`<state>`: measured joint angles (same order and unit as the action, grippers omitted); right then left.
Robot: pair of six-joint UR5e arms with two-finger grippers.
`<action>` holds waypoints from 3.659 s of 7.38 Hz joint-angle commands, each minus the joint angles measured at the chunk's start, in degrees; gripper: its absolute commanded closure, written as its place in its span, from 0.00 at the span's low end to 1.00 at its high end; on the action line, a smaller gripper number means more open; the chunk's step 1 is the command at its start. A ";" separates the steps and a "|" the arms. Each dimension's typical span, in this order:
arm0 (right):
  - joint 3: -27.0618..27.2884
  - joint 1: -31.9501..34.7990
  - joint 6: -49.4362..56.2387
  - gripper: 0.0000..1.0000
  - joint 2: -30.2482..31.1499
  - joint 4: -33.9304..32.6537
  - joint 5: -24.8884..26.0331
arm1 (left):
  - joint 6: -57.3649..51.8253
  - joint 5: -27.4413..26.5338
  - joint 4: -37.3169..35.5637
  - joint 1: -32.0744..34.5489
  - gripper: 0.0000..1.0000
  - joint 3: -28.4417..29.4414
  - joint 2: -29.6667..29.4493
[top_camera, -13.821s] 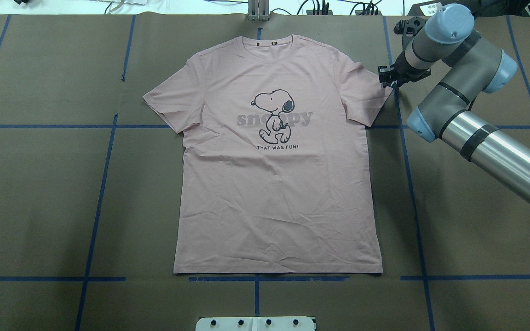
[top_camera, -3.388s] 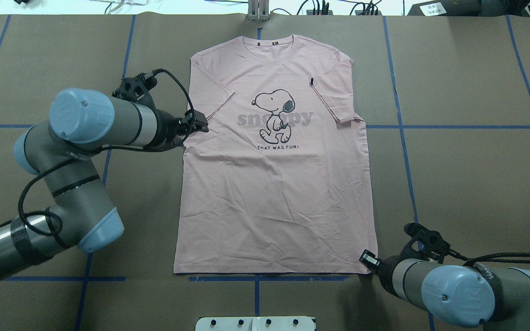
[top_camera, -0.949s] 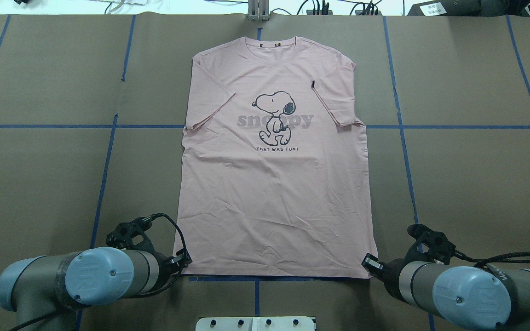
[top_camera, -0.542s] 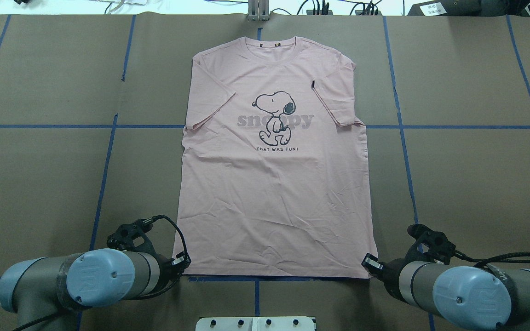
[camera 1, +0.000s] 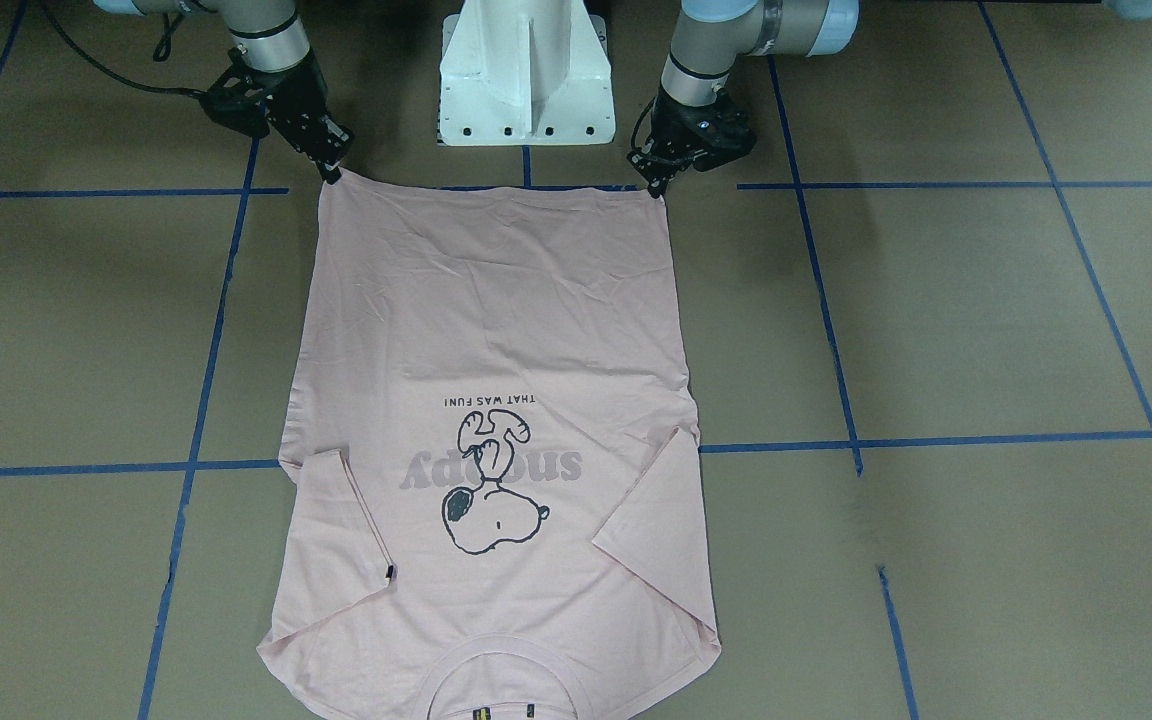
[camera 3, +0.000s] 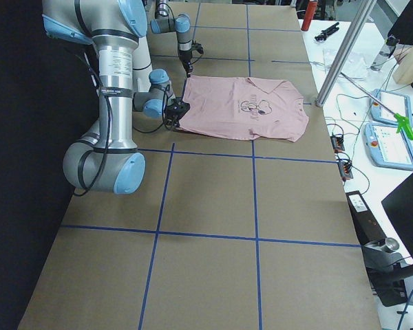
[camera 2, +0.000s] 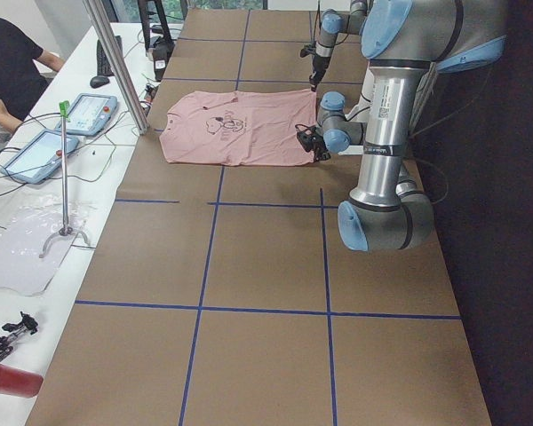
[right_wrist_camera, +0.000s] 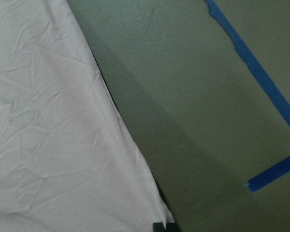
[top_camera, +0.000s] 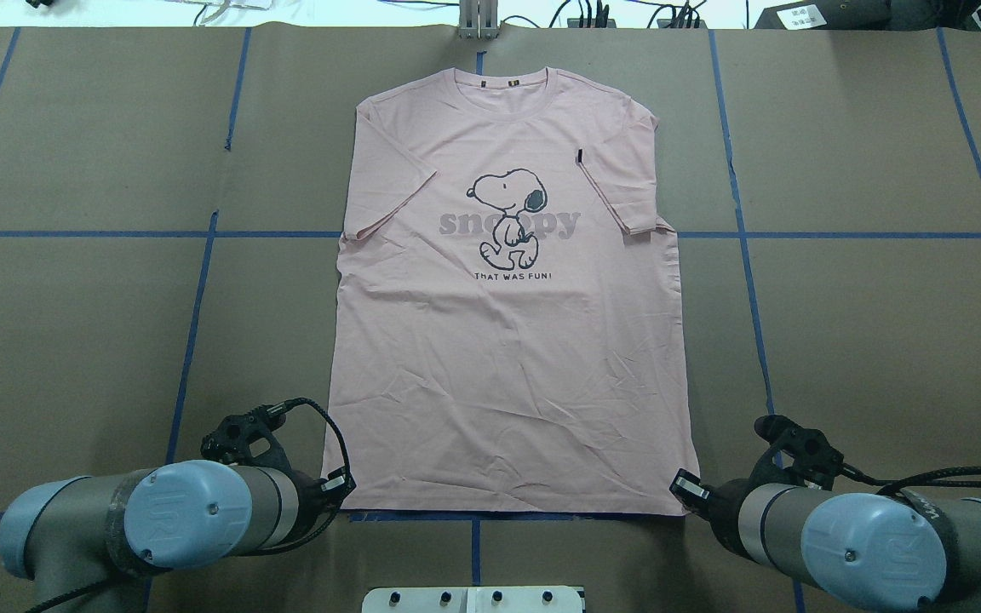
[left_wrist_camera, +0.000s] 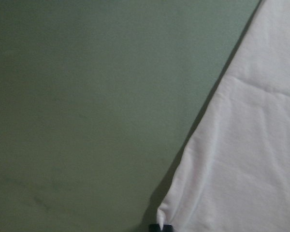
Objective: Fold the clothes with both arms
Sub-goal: 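Lift the hem with both grippers and fold it toward the collar, then carry the hem to the collar edge and lay it down with both grippers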
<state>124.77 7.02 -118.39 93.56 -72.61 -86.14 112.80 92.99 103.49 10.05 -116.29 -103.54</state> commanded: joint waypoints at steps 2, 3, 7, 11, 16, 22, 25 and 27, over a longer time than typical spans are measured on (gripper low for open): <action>4.41 -2.26 0.00 1.00 3.19 0.36 0.00 | 4.34 0.18 -13.01 -4.31 1.00 -13.83 0.10; 7.30 -2.62 0.00 1.00 5.20 0.36 -0.17 | 5.84 0.26 -14.87 -4.77 1.00 -15.53 0.01; 9.90 6.83 5.48 1.00 3.51 0.28 -0.26 | 4.38 0.79 -18.32 1.42 1.00 -18.28 -0.69; -8.53 24.66 23.06 1.00 -15.39 -3.75 -6.13 | -14.33 0.70 -17.62 18.83 1.00 -5.30 -9.19; -38.31 37.97 37.07 1.00 -36.75 -3.07 -9.31 | -20.87 -5.88 -1.58 28.09 1.00 19.20 -18.51; -59.61 39.03 40.61 1.00 -47.86 5.51 -6.68 | -23.85 -12.48 13.93 28.27 1.00 40.70 -24.60; -60.78 39.47 40.52 1.00 -48.39 5.55 -6.76 | -24.73 -12.39 16.22 29.67 1.00 40.88 -24.69; -60.69 40.00 40.78 1.00 -48.13 5.64 -6.76 | -25.69 -12.39 16.22 30.99 0.99 40.88 -25.04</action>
<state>64.08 46.66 -77.73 45.28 -67.02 -92.89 87.79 80.59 119.65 40.16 -75.43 -128.39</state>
